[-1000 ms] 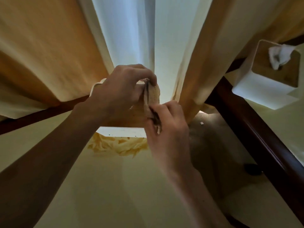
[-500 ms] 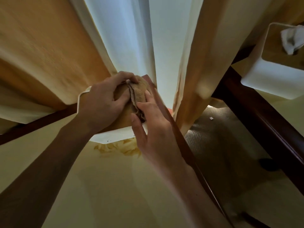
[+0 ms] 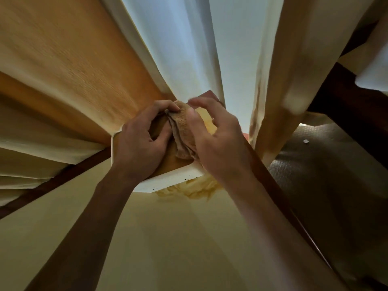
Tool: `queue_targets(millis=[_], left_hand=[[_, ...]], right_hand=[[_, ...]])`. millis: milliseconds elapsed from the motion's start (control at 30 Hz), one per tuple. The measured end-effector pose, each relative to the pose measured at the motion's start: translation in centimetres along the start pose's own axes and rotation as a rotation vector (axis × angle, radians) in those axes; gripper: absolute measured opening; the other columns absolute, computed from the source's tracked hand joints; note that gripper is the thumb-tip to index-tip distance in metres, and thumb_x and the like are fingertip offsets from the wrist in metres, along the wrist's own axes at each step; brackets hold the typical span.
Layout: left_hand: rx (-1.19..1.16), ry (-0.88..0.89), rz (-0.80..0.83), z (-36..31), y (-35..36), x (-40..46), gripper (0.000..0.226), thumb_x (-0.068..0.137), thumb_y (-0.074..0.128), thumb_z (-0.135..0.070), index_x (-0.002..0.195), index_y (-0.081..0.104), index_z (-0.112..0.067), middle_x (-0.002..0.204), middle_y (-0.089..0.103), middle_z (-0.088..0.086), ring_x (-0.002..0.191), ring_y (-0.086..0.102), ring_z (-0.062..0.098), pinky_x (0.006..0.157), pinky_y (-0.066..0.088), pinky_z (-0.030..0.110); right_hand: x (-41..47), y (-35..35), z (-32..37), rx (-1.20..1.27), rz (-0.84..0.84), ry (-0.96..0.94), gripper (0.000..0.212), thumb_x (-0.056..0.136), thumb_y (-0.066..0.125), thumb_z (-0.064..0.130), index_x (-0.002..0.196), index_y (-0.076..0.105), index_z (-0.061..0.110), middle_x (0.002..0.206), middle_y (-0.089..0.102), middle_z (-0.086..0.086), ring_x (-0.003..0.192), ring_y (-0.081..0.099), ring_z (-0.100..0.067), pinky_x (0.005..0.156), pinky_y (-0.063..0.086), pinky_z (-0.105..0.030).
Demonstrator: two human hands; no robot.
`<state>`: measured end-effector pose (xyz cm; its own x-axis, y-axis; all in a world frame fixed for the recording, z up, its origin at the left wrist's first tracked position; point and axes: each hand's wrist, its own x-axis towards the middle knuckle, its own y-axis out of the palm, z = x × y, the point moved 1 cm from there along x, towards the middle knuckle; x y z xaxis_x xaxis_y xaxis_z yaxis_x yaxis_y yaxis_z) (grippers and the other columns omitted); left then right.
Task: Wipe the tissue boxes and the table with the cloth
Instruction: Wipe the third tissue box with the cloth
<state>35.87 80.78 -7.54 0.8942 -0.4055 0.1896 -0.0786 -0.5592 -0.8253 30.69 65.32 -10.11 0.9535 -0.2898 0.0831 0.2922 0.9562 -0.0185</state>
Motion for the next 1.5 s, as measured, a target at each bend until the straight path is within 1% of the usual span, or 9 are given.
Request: queue_targets(millis=[100, 200, 400, 533, 633, 733, 900, 1233, 1500], left_hand=[[0.021, -0.004, -0.033, -0.5, 0.1, -0.1, 0.03, 0.102, 0.054, -0.025, 0.132, 0.053, -0.028, 0.12, 0.063, -0.02, 0.113, 0.061, 0.001, 0.093, 0.056, 0.04], [0.072, -0.15, -0.125, -0.6, 0.4, -0.2, 0.038, 0.104, 0.046, -0.039, 0.141, 0.039, -0.034, 0.138, 0.055, -0.017, 0.128, 0.052, 0.008, 0.105, 0.046, 0.045], [0.193, -0.339, 0.008, -0.5, 1.2, 0.8, 0.054, 0.105, 0.022, -0.057, 0.155, 0.029, -0.037, 0.159, 0.037, -0.006, 0.146, 0.03, 0.018, 0.122, 0.02, 0.052], [0.04, -0.465, -0.048, 0.0, 1.1, 1.6, 0.061, 0.092, 0.021, -0.069, 0.145, 0.041, -0.046, 0.149, 0.046, -0.012, 0.138, 0.041, 0.019, 0.114, 0.034, 0.056], [0.245, -0.362, -0.006, -0.4, 1.7, 1.5, 0.062, 0.096, 0.018, -0.067, 0.144, 0.043, -0.036, 0.147, 0.05, -0.005, 0.136, 0.043, 0.023, 0.113, 0.033, 0.057], [0.255, -0.257, 0.014, -0.4, 2.1, 1.9, 0.063, 0.098, 0.017, -0.065, 0.132, 0.053, -0.027, 0.128, 0.061, -0.002, 0.121, 0.054, 0.024, 0.105, 0.04, 0.06], [0.283, -0.151, 0.097, 0.2, 2.3, 3.4, 0.065, 0.102, 0.015, -0.065, 0.13, 0.057, -0.025, 0.122, 0.064, 0.001, 0.116, 0.057, 0.028, 0.103, 0.04, 0.063], [0.296, -0.114, 0.123, 0.2, 2.5, 3.7, 0.062, 0.102, 0.018, -0.059, 0.139, 0.053, -0.024, 0.133, 0.061, -0.005, 0.125, 0.054, 0.021, 0.106, 0.041, 0.052], [0.319, -0.154, 0.101, -0.4, 2.6, 3.1, 0.061, 0.103, 0.019, -0.057, 0.148, 0.044, -0.025, 0.147, 0.052, -0.007, 0.136, 0.044, 0.012, 0.114, 0.035, 0.047]], right_hand=[[1.8, 1.2, -1.1, 0.082, 0.189, 0.112, 0.041, 0.107, 0.052, 0.029, 0.148, 0.054, 0.022, 0.131, 0.063, 0.015, 0.124, 0.054, 0.008, 0.107, 0.045, -0.017], [1.7, 1.6, -2.0, 0.171, 0.307, 0.172, 0.051, 0.11, 0.046, 0.031, 0.159, 0.034, 0.028, 0.165, 0.033, 0.009, 0.153, 0.023, -0.005, 0.128, 0.02, -0.033], [-1.0, 2.0, -3.5, 0.254, 0.325, 0.197, 0.059, 0.108, 0.031, 0.051, 0.162, 0.009, 0.041, 0.167, 0.004, 0.03, 0.153, -0.001, 0.007, 0.13, 0.005, -0.043], [-3.4, 2.0, -3.9, 0.303, 0.328, 0.192, 0.058, 0.105, 0.026, 0.061, 0.158, 0.002, 0.053, 0.163, 0.002, 0.038, 0.153, -0.003, 0.007, 0.128, 0.007, -0.05], [-5.2, 1.7, -3.7, 0.322, 0.306, 0.172, 0.049, 0.106, 0.022, 0.053, 0.15, 0.001, 0.058, 0.161, -0.001, 0.042, 0.149, -0.007, 0.015, 0.129, 0.001, -0.043], [-5.7, 1.6, -3.9, 0.335, 0.287, 0.143, 0.045, 0.106, 0.02, 0.05, 0.145, 0.0, 0.061, 0.16, 0.0, 0.043, 0.149, -0.008, 0.016, 0.129, 0.0, -0.042], [-5.3, 2.1, -4.1, 0.375, 0.253, 0.126, 0.045, 0.107, 0.016, 0.044, 0.147, 0.001, 0.058, 0.163, 0.001, 0.038, 0.151, -0.008, 0.01, 0.129, 0.0, -0.042], [3.7, 3.6, -5.4, 0.343, 0.2, 0.177, 0.056, 0.108, 0.02, 0.04, 0.162, 0.016, 0.03, 0.171, 0.006, 0.016, 0.153, -0.004, 0.006, 0.129, -0.001, -0.04], [4.9, 3.5, -5.8, 0.294, 0.211, 0.197, 0.056, 0.108, 0.023, 0.042, 0.163, 0.019, 0.032, 0.17, 0.014, 0.014, 0.154, 0.001, 0.007, 0.13, 0.002, -0.039]])
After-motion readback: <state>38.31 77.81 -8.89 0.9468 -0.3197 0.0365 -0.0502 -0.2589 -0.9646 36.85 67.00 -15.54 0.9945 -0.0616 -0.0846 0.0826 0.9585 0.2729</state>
